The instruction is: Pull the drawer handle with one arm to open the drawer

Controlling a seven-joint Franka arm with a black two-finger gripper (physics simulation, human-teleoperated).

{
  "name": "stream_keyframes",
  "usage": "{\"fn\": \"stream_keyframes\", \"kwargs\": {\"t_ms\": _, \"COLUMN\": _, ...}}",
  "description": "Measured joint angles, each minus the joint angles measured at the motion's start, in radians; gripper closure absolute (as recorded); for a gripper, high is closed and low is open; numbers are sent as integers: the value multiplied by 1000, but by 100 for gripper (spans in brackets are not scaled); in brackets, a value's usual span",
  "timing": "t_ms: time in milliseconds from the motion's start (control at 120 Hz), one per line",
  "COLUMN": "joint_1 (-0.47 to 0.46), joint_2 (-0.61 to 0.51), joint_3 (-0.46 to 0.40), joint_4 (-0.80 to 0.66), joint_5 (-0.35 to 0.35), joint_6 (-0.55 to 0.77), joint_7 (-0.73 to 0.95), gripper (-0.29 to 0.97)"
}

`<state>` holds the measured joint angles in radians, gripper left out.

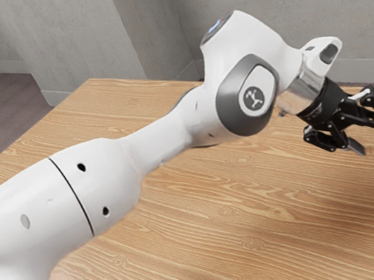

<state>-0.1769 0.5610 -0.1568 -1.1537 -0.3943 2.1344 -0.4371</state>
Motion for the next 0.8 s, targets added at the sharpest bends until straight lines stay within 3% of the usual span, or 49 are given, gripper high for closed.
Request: {"fn": "stream_keyframes", "kwargs": {"t_ms": 800, "joint_1": 29, "joint_2": -51, "joint_3": 44, "joint_4": -19, "joint_5": 3, "joint_6": -142, "joint_7": 8, "gripper": 36}}
